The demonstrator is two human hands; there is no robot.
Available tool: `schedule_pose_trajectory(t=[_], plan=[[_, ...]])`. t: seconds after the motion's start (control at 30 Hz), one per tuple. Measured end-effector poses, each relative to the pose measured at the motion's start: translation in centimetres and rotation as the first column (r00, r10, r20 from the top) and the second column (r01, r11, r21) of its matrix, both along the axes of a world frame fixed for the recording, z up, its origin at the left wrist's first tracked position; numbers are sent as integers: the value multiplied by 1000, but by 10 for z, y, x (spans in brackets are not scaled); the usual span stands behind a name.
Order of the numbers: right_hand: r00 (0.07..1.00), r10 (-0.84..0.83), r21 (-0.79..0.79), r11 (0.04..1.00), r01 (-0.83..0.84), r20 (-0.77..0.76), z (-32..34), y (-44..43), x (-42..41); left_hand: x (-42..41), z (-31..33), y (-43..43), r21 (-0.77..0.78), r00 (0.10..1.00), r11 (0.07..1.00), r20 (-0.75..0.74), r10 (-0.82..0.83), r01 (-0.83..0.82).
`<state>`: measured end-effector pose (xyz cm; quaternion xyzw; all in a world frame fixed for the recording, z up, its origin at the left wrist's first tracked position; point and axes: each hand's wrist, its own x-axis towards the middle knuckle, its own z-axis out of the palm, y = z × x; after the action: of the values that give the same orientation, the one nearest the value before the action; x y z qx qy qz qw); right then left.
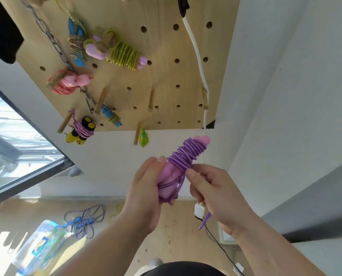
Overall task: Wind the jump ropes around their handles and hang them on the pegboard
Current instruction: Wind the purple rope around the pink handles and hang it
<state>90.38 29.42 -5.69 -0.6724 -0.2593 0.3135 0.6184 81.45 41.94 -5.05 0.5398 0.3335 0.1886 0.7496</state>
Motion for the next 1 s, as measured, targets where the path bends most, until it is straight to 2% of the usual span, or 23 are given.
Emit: schedule_pose_trajectory(t=[0.07, 0.23, 0.33, 0.4, 0.47, 0.5, 0.57, 0.6, 0.63, 0.7, 0.77, 0.9, 0.93, 1.0], plan=[[999, 52, 10, 999, -52, 11, 2, -6, 6, -1, 6, 1, -214, 1000, 977, 14, 27, -23], [964, 263, 56, 964, -260, -46, 1, -14, 23, -7, 14, -7, -477, 992, 869, 71, -106, 127], [955, 292, 107, 953, -285, -57, 0, -17, 26, -12, 12, -7, -565, 975, 795, 136, -176, 223], [969, 245, 89, 966, -241, -36, -3, -17, 21, -13, 11, -5, -548, 969, 800, 104, -226, 245], [984, 176, 52, 983, -174, -34, -6, -16, 14, -11, 9, -3, -444, 969, 869, -4, -246, 219], [989, 141, 36, 990, -139, -43, -7, -16, 12, -10, 5, -3, -332, 973, 927, -86, -213, 174], [995, 78, 3, 997, -77, -61, -8, -15, 9, -13, -3, -4, 49, 973, 994, -214, -82, 95], [997, 45, -10, 999, -46, -70, -8, -14, 8, -16, -5, -5, 265, 967, 959, -251, -37, 105], [996, 13, -15, 1000, -15, -91, -7, -14, 8, -19, -7, -6, 452, 957, 874, -286, -46, 177], [988, -42, -14, 999, 41, -149, -5, -12, 7, -22, -12, -10, 650, 916, 682, -395, -71, 333], [985, -43, -11, 999, 42, -167, 0, -10, 4, -22, -14, -9, 737, 907, 584, -422, 2, 341], [995, 54, -6, 998, -55, -87, 10, -7, -3, -22, -12, 1, 832, 942, 514, -313, 123, 209], [994, 72, 15, 997, -71, -88, 12, -7, -4, -23, -13, 3, 833, 952, 525, -277, 128, 172], [990, 121, 50, 992, -117, -76, 17, -8, -5, -24, -8, 5, 762, 967, 640, -223, 123, 94]])
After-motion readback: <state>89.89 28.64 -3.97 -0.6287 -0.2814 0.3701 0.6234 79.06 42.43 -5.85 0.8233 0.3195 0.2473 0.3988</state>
